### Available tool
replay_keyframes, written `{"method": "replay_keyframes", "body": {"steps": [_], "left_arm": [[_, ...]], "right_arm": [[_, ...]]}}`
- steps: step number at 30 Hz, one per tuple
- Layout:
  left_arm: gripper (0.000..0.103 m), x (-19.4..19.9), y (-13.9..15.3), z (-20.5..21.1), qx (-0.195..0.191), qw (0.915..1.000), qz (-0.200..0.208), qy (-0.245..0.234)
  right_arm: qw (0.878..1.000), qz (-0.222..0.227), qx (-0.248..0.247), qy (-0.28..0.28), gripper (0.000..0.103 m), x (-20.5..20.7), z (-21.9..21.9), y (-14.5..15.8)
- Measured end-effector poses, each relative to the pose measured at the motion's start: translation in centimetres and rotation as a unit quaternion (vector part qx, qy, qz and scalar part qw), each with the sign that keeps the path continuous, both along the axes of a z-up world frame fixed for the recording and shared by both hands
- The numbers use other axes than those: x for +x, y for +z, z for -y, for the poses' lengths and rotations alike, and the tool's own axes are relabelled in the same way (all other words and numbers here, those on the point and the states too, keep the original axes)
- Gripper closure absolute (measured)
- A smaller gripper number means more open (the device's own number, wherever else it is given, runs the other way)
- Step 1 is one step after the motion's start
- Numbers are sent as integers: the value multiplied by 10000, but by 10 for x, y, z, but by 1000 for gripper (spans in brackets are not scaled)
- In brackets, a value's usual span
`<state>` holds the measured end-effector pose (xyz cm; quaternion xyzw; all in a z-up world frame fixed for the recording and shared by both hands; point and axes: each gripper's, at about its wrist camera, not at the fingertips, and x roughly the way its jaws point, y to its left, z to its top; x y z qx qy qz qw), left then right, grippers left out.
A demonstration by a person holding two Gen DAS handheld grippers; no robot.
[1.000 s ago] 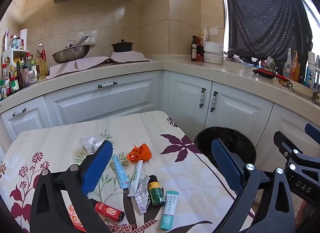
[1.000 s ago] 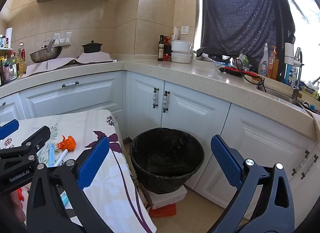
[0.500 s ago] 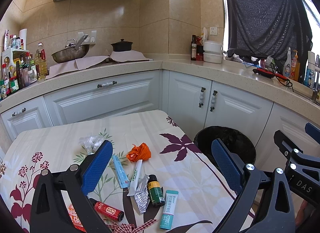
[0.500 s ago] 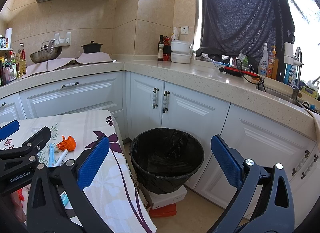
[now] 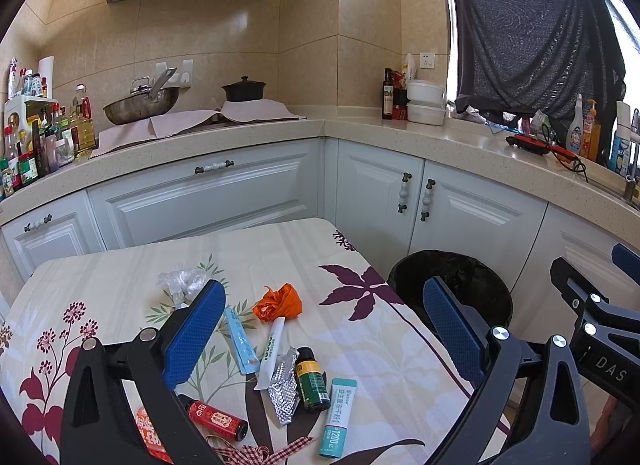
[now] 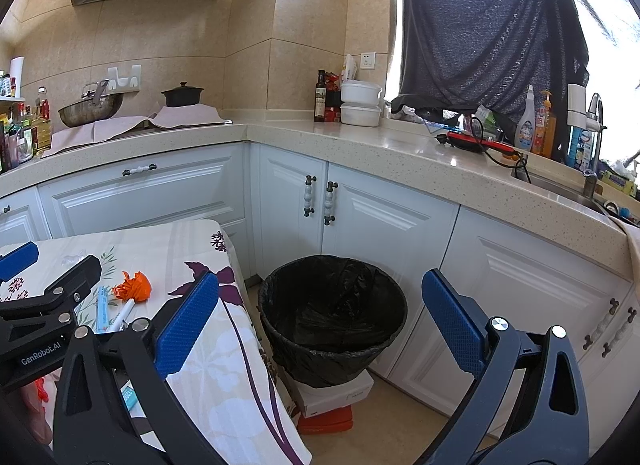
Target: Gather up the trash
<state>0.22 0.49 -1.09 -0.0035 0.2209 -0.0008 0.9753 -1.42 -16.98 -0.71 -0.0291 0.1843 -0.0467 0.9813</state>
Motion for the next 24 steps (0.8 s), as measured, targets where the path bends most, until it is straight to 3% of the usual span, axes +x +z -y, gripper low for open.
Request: {"method": "replay_keyframes", "body": {"steps": [24], "left_arm": [[7, 0, -2, 0, -6, 10000, -20, -5]], "right_arm": [[10000, 4, 13, -4, 4, -1, 4, 1]]}}
